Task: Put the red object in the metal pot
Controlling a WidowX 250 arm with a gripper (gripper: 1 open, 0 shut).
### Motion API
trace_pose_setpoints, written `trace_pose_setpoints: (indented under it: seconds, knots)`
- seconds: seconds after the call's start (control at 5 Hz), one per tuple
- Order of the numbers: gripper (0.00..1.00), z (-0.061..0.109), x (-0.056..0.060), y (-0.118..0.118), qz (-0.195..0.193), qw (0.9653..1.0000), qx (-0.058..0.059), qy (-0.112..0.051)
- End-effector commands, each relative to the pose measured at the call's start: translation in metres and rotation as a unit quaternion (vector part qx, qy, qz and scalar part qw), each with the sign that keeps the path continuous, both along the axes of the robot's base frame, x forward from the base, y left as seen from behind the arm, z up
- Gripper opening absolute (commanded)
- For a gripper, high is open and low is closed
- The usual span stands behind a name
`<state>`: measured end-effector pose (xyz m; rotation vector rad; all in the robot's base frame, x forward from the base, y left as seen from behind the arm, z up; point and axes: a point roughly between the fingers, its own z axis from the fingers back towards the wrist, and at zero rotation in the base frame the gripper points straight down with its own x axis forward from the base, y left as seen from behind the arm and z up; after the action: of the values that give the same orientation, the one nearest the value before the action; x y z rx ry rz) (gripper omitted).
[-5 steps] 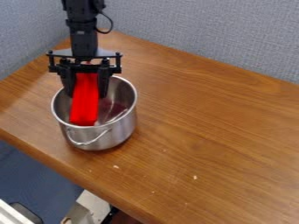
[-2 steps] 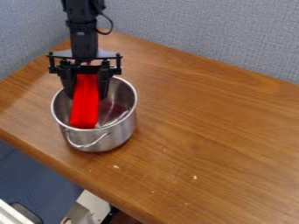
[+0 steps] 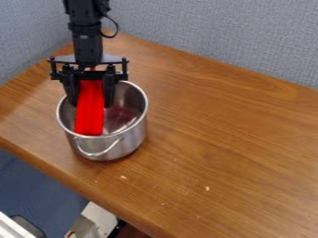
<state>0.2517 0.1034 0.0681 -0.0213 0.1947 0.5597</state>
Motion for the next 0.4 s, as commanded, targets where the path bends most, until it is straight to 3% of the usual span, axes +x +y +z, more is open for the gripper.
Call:
trace_pose_setpoints:
  seconds: [0.0,0.2]
  knots:
    - [0.00,0.0061,-0.0002,0.0043,0.008,0.9999,0.003,-0.011]
    - [0.00,0.0043,-0.0012,0.0034,0.008,0.9999,0.001,-0.007]
